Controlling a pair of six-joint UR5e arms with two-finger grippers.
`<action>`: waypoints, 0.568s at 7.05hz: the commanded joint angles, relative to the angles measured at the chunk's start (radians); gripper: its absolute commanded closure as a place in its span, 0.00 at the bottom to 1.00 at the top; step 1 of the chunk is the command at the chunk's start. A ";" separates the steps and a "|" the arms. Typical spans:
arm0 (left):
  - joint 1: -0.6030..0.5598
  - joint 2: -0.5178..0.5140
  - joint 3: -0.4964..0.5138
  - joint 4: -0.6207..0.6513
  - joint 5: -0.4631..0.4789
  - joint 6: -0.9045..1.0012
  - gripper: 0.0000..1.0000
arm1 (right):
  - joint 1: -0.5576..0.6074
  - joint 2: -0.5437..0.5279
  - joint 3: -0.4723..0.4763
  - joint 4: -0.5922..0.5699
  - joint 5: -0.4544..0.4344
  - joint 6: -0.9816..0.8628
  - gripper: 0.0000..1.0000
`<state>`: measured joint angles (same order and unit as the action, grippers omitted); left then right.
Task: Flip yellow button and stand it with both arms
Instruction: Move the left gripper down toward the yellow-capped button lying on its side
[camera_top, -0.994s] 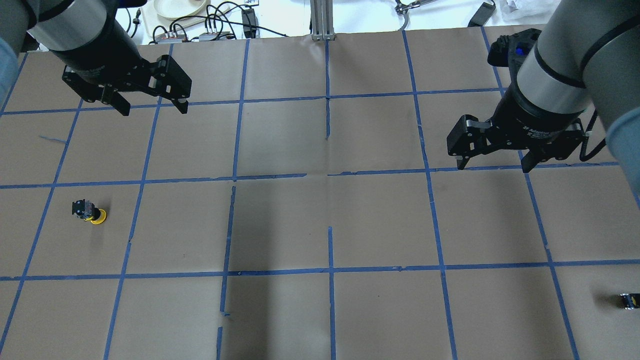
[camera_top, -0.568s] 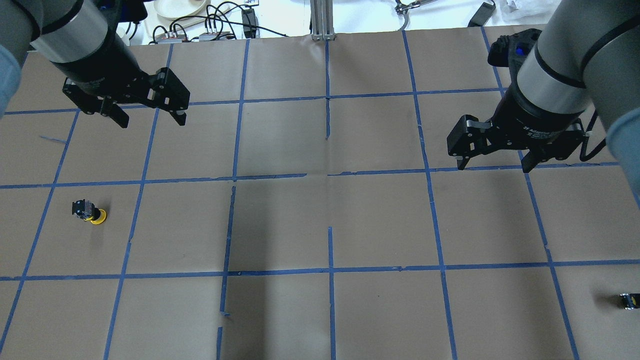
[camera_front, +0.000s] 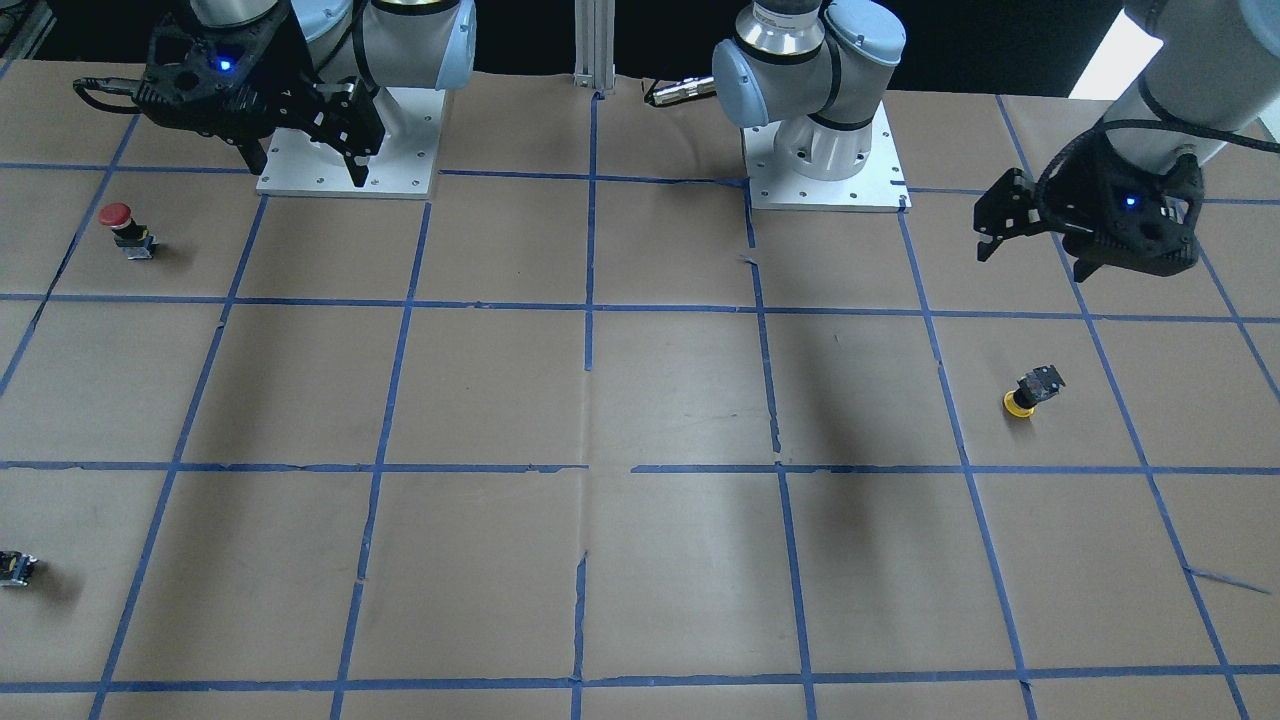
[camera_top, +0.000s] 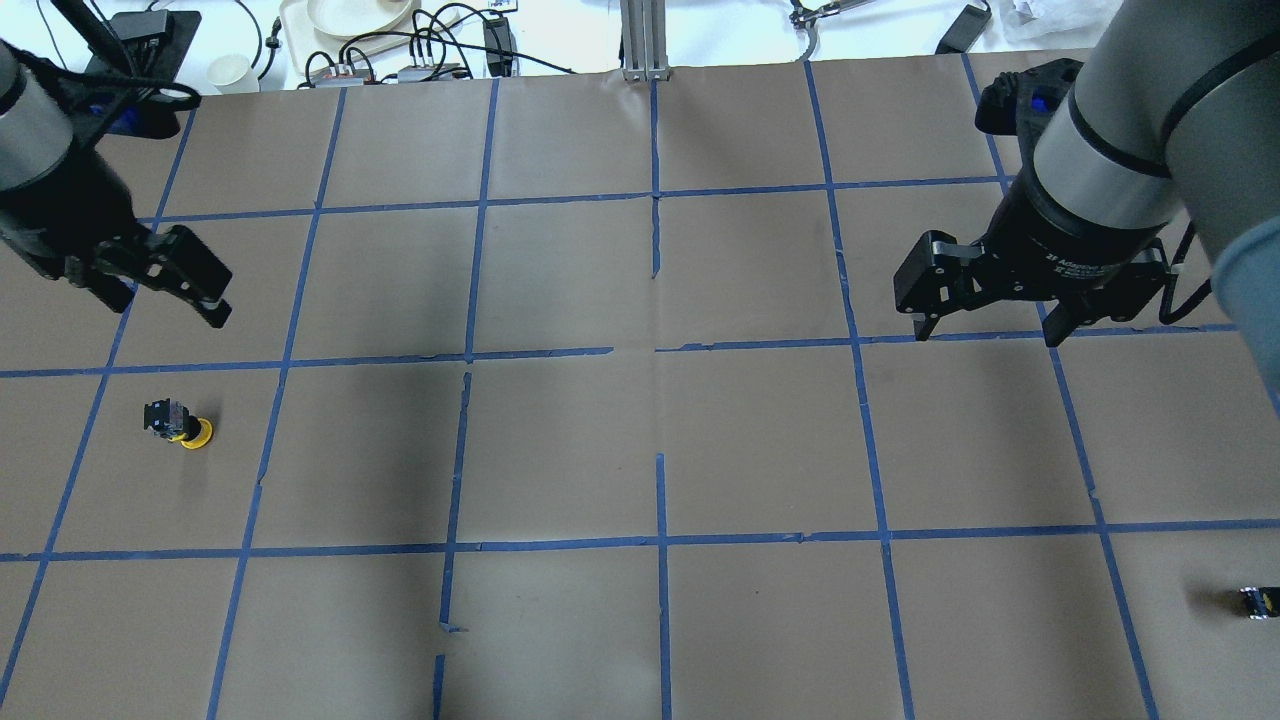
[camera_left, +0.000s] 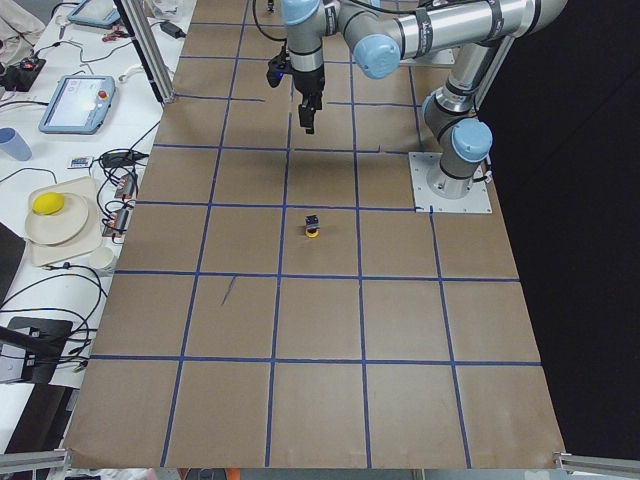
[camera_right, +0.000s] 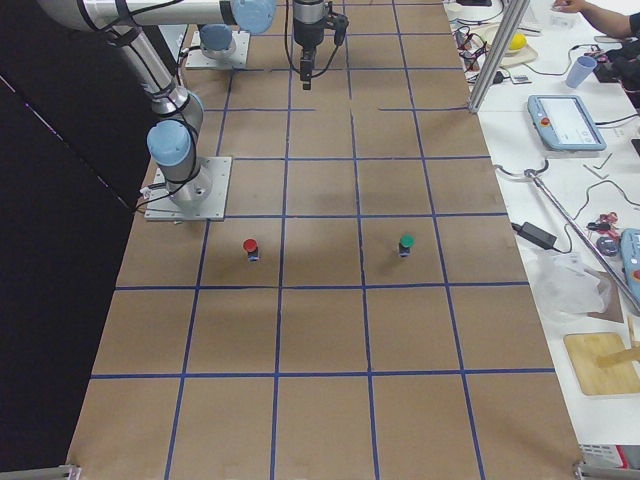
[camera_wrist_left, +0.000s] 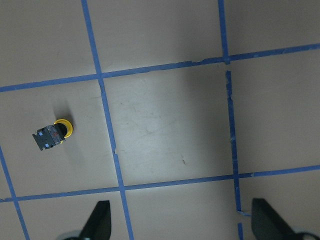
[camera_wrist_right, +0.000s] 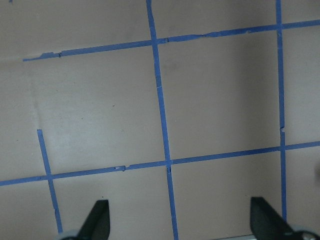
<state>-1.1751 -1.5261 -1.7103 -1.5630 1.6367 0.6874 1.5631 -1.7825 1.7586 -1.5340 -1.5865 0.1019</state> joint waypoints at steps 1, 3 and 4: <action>0.118 -0.023 -0.090 0.142 0.003 0.362 0.00 | 0.000 0.000 0.001 0.000 0.002 0.002 0.00; 0.171 -0.042 -0.199 0.264 0.002 0.670 0.00 | 0.000 0.003 -0.001 -0.020 0.010 -0.004 0.00; 0.225 -0.052 -0.239 0.302 -0.006 0.858 0.00 | 0.000 0.002 -0.001 -0.034 0.007 -0.005 0.00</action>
<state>-1.0090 -1.5650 -1.8913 -1.3147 1.6374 1.3168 1.5631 -1.7806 1.7586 -1.5495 -1.5791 0.0989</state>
